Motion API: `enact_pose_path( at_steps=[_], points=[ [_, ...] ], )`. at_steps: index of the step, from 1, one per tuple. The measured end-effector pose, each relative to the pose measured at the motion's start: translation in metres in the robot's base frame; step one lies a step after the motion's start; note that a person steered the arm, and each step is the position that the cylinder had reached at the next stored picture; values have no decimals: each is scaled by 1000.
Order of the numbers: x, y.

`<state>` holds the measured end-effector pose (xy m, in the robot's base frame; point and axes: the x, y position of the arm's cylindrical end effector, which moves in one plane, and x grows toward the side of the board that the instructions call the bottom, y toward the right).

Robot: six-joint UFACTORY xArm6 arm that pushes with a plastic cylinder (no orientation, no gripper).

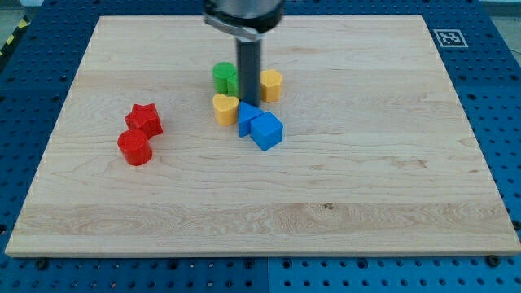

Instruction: Slide the blue triangle down a bit

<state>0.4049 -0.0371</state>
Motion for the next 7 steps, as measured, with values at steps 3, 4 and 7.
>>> enact_pose_path(
  at_steps=[3,4,7],
  points=[
    [-13,-19],
    [-10,20],
    [19,21]
  ],
)
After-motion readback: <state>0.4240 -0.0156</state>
